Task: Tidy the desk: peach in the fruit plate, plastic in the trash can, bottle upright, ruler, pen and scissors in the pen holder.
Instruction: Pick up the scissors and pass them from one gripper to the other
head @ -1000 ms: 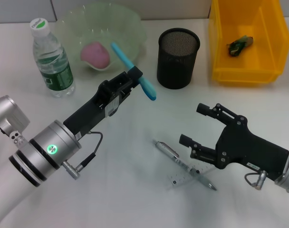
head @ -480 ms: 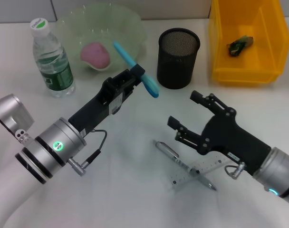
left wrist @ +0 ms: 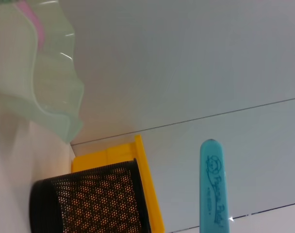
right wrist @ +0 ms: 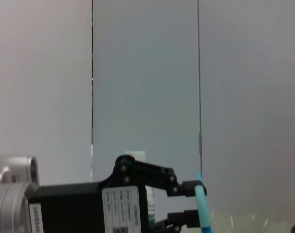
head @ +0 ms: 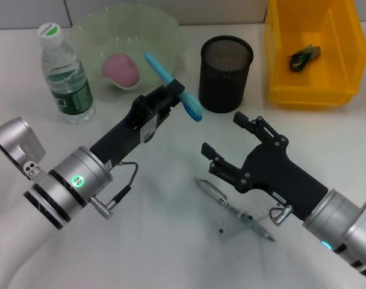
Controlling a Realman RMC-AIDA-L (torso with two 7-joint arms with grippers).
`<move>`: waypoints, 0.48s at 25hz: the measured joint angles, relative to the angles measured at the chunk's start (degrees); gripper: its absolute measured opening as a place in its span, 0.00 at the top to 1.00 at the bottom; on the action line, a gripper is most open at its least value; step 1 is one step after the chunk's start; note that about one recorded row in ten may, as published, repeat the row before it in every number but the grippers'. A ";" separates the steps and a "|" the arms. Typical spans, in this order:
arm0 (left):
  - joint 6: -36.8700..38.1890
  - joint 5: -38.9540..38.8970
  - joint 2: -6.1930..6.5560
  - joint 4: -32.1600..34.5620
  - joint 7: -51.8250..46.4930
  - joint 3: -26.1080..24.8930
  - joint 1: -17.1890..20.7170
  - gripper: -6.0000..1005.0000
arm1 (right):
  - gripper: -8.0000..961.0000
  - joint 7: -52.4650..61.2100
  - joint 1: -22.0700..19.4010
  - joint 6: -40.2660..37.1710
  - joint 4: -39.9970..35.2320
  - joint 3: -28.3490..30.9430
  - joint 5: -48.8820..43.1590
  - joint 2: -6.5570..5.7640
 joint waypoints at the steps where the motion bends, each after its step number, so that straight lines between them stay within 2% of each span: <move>1: -0.04 0.01 0.00 0.00 0.00 -0.08 0.01 0.73 | 0.16 0.00 0.00 0.00 0.00 0.00 0.00 0.00; 12: -0.60 0.05 0.00 0.00 0.03 -0.24 0.09 0.73 | 0.17 -1.44 0.01 0.69 0.65 0.63 -0.24 0.00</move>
